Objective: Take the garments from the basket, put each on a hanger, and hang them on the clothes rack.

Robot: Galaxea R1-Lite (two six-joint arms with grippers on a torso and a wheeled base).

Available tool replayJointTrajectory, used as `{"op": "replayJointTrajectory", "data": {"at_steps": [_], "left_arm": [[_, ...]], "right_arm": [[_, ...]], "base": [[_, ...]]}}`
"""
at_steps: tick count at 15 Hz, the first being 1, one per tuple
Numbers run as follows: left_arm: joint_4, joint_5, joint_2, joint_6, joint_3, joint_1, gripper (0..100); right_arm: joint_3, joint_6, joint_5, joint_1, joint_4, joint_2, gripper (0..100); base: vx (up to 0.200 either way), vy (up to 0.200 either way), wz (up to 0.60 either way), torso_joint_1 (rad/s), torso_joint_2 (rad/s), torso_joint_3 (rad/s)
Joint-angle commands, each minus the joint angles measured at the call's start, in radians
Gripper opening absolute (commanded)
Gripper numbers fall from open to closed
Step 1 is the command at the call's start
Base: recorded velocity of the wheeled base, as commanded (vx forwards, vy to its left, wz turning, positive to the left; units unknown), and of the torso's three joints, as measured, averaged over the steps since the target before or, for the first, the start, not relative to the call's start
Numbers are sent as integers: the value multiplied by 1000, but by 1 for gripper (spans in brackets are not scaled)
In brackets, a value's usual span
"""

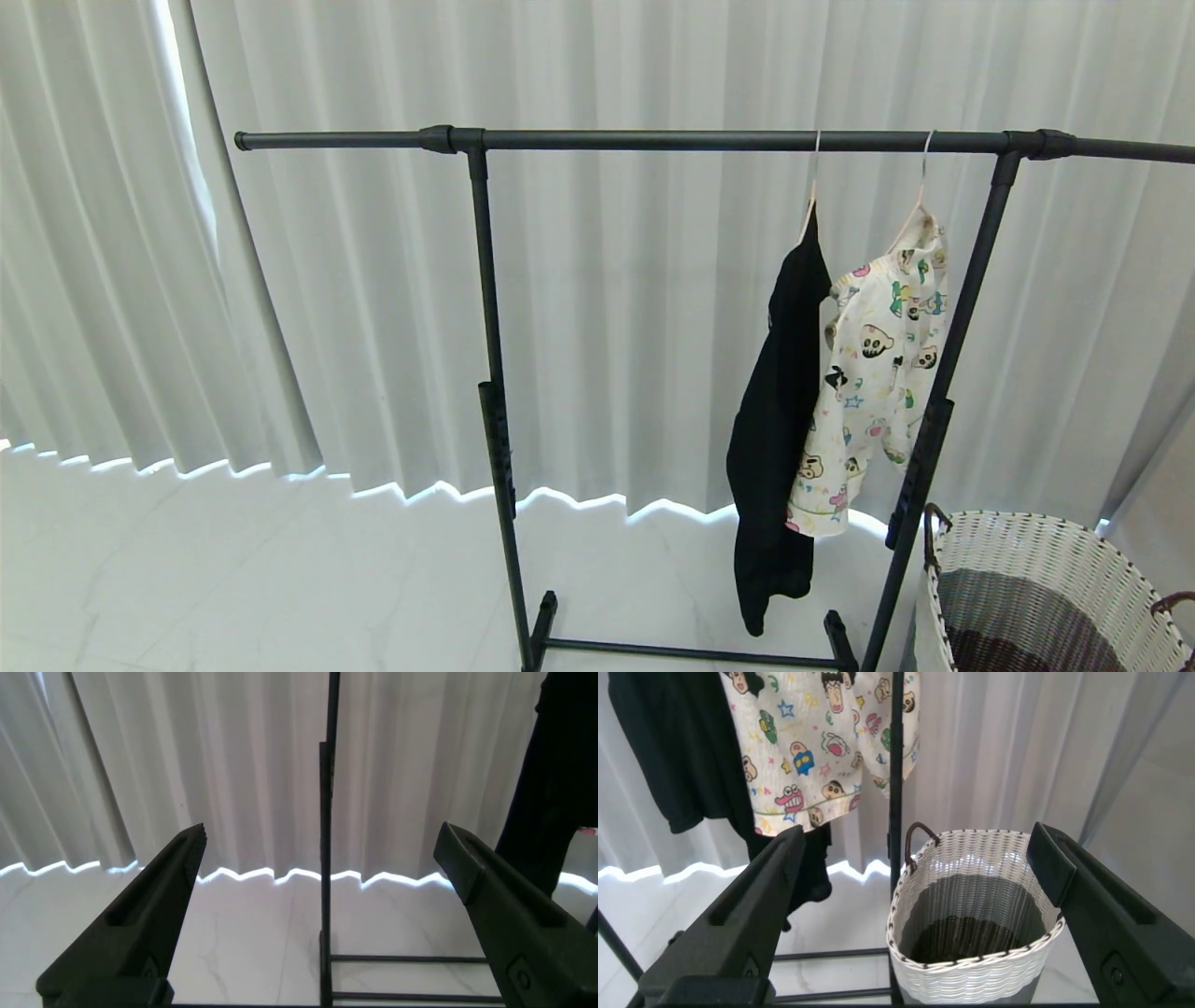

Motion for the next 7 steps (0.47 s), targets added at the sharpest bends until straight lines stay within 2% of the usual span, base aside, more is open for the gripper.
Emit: {"op": "replayJointTrajectory", "data": {"at_steps": [1,7], "left_arm": [[0,0,0,0,0,0,100],[1,0,0,0,0,0,100]], "right_arm": [[0,0,1,0,-1,0,100],[0,5,-5,0,1,0,100]], "base": [[0,0,0,0,0,0],[0,0,0,0,0,0]]}}
